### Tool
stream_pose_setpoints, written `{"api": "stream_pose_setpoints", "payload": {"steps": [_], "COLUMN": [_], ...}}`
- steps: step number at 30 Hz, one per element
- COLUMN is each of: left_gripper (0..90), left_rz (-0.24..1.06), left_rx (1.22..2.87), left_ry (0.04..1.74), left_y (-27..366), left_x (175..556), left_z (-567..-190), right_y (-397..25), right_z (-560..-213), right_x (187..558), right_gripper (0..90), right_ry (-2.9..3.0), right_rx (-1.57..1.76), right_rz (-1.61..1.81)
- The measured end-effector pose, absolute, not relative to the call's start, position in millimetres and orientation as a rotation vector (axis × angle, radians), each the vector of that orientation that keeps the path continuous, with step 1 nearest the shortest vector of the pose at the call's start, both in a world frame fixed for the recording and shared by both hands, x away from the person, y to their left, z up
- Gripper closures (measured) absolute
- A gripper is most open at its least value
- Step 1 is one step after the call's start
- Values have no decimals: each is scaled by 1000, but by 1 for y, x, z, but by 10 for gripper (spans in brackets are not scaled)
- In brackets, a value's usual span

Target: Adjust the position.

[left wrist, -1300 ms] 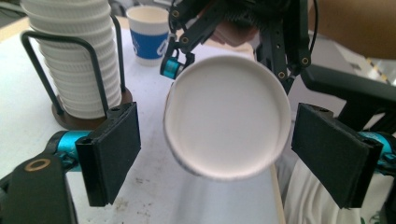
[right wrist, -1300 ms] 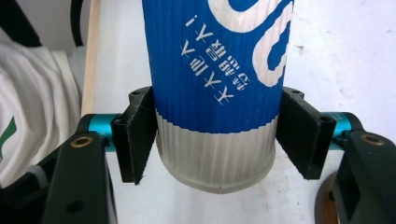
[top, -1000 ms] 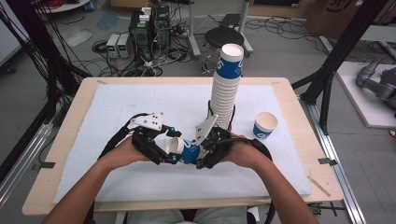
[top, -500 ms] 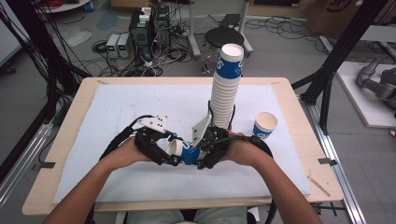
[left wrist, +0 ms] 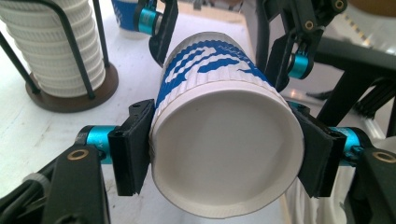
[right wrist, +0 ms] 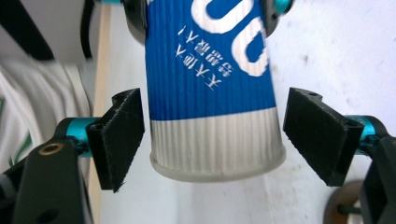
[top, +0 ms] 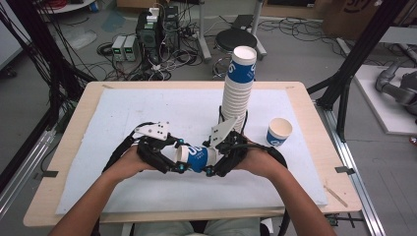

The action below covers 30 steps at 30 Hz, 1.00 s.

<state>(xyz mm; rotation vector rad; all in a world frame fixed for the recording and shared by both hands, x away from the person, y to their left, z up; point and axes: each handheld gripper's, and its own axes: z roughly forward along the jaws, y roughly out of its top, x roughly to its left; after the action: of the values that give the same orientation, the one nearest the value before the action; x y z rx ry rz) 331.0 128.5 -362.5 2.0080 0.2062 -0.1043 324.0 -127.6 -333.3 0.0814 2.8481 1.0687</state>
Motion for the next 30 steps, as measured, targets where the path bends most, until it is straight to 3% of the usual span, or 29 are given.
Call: {"api": "stream_pose_setpoints", "payload": {"steps": [11,30], "left_gripper": [301,299], "left_rz": [-74,-68], "left_rx": [1885,1701], "left_ry": [220,188], "left_y": [144,155], "left_x": [331,326], "left_z": [-375,-391], "right_y": [-162,-182], "right_z": [-345,-384], "right_x": [322,310], "right_gripper": [206,202], "right_ry": [2625,2497], "right_rx": [276,429], "right_rz": [1577,1781]}}
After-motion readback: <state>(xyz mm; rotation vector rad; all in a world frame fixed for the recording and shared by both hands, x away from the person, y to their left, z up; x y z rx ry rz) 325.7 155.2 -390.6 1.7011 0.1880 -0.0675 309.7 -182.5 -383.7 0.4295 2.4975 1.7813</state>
